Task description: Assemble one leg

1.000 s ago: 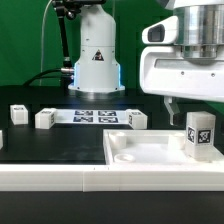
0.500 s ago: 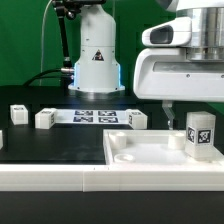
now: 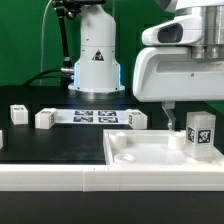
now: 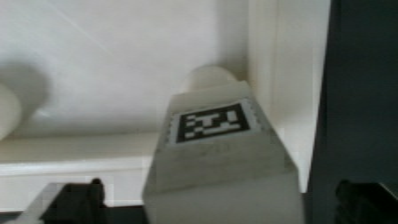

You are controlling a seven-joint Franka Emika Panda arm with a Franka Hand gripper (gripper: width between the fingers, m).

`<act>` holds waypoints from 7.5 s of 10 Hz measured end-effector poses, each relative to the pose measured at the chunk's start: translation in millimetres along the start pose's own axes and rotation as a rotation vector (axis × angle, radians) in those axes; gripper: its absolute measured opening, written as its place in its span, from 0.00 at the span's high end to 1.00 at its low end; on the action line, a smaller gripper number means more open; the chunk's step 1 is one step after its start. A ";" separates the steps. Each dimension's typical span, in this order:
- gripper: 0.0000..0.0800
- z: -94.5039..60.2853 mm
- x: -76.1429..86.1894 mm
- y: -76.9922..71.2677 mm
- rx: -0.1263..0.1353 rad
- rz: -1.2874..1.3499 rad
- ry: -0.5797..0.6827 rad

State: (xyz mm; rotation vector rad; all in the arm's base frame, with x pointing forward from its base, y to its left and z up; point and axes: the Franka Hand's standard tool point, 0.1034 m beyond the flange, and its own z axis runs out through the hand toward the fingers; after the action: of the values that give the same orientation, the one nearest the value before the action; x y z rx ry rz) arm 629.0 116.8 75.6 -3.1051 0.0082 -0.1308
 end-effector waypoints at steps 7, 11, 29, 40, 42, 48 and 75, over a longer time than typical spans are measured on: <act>0.64 1.3 1.9 6.9 -0.002 0.118 -0.003; 0.64 3.0 4.7 12.3 -0.004 0.516 -0.009; 0.19 0.8 0.3 1.8 -0.011 0.726 -0.017; 0.19 -0.6 0.7 -6.1 -0.018 0.050 -0.014; 0.51 0.0 0.5 -5.2 -0.022 0.012 -0.015; 0.64 0.2 0.4 -4.6 -0.023 0.038 -0.015; 0.19 3.2 -4.8 -2.2 -0.020 0.644 -0.016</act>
Offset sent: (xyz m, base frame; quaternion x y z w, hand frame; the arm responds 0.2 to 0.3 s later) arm 0.0000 0.0000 0.0000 0.0000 0.0000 0.0000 1.0000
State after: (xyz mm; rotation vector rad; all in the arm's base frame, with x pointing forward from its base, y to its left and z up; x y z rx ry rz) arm 624.5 119.1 72.0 -2.9390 0.9901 -0.0833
